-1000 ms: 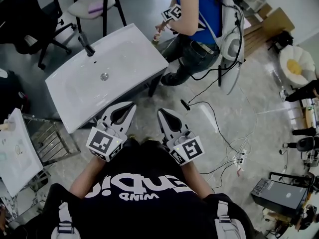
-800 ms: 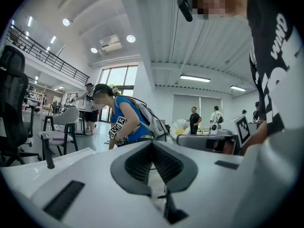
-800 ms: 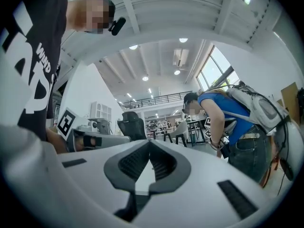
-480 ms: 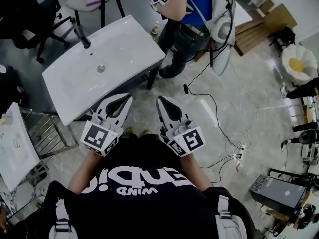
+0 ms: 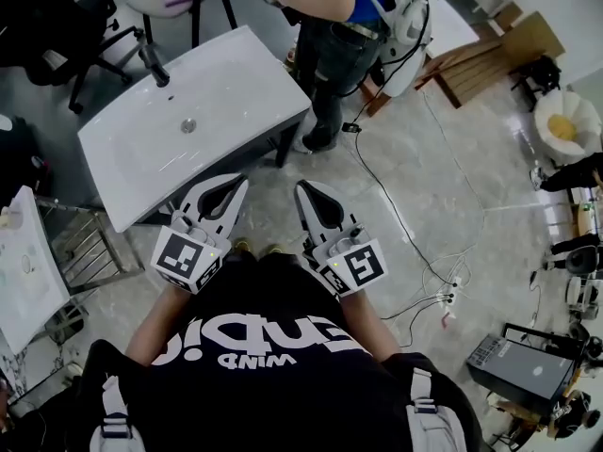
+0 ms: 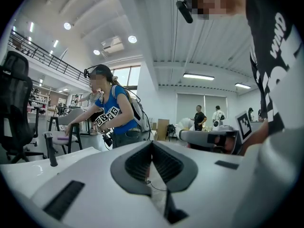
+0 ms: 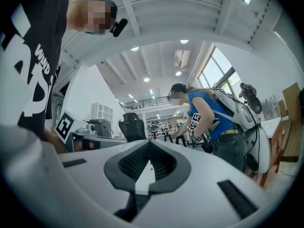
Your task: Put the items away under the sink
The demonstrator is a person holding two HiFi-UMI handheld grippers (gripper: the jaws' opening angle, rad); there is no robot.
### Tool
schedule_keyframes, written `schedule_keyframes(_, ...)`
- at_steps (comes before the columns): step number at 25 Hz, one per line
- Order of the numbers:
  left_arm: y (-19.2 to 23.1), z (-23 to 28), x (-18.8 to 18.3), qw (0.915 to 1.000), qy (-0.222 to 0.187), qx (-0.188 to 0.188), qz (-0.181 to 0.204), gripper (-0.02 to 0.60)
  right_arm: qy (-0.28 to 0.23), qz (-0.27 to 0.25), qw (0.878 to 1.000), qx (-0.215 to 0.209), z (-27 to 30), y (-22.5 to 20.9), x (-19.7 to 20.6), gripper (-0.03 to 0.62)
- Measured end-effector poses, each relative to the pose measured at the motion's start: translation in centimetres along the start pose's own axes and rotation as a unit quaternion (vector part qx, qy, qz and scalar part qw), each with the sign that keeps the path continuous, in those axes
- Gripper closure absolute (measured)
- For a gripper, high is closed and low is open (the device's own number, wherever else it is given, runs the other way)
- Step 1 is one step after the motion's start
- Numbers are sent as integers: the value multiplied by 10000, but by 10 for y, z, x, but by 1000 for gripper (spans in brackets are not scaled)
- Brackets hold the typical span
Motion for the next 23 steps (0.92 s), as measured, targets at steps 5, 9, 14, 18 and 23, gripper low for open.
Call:
schedule_keyframes(5, -1, 1, 2, 10000, 44, -21, 0, 563, 3, 16, 10000, -29, 1, -2, 0, 576)
schedule_keyframes(9, 0, 2, 2, 10000, 51, -13, -8, 563, 27, -5, 10000, -34, 2, -2, 0, 576)
schedule_keyframes(14, 1, 2, 4, 10000, 24, 8, -17, 561, 27, -20, 10000, -11, 2, 0, 2, 576)
schedule_keyframes(18, 1, 1, 5, 10000, 19, 22, -16, 563, -2, -42, 10000, 27, 2, 0, 2, 576)
schedule_keyframes(23, 6, 3, 7, 10000, 37, -7, -33, 561, 3, -51, 10000, 72, 7, -5, 3, 576)
Point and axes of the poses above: the fingertips, and each gripper's own axes: z forward along the fingers, y to its left, x out of its underside, the point moved 1 cm from there along -z, backward along the fingers, and after that the axes turned 8 degrees about z, right-handed, at the moved point
